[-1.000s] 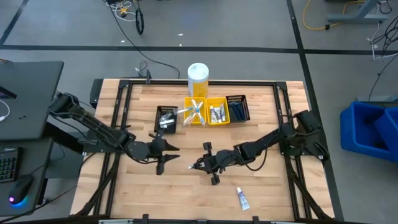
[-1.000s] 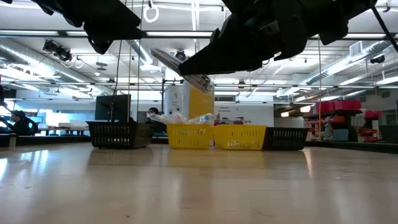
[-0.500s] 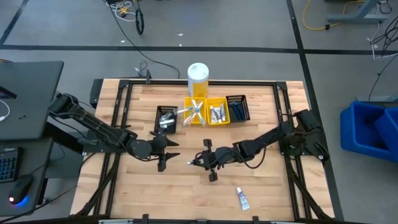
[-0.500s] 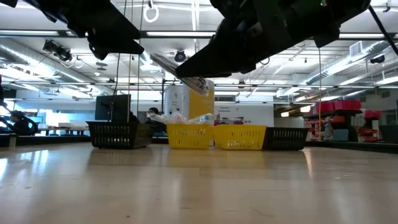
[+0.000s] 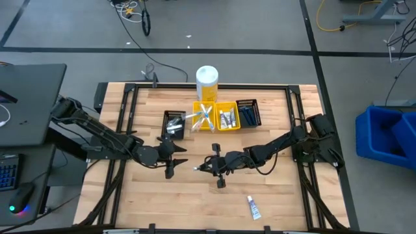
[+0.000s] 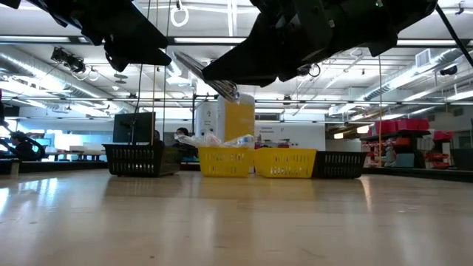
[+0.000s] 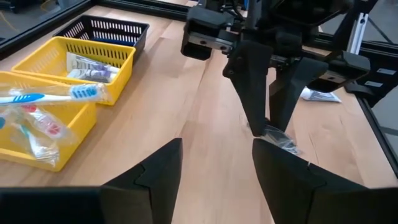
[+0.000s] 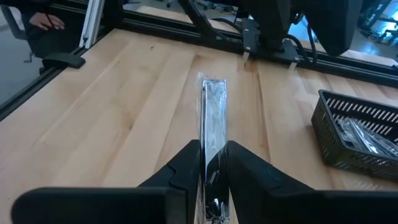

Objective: Pick & Place Travel size toiletries
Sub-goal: Put the silver nail cutter into the left black bin

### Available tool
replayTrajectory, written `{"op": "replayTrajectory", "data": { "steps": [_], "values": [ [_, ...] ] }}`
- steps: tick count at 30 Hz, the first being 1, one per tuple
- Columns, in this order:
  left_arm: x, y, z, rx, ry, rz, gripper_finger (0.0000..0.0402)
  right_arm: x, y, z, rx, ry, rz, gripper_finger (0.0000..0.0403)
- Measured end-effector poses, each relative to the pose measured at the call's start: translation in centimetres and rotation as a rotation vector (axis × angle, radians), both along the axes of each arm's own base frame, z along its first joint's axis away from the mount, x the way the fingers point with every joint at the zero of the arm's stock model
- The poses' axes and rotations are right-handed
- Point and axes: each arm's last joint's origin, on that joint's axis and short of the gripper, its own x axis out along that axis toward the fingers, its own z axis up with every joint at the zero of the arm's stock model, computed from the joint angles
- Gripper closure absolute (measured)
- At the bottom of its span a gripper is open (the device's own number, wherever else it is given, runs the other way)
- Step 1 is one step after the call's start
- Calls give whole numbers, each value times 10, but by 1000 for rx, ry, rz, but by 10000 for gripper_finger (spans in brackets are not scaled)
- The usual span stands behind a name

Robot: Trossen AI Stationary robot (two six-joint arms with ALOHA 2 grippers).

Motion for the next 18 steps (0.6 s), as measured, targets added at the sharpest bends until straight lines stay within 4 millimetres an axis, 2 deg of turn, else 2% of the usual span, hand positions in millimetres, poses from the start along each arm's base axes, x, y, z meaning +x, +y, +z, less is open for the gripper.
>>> {"op": "replayTrajectory", "data": {
  "steps": [10,14,18],
  "values": [
    [0,0,0,-37,-6,16,196,4,1,11,83,-109,-15,323],
    [0,0,0,-86,-18,49,196,4,0,11,-35,-127,-3,324],
    [0,1,0,-216,-52,139,196,4,-4,11,-232,-132,-108,323]
  ]
}}
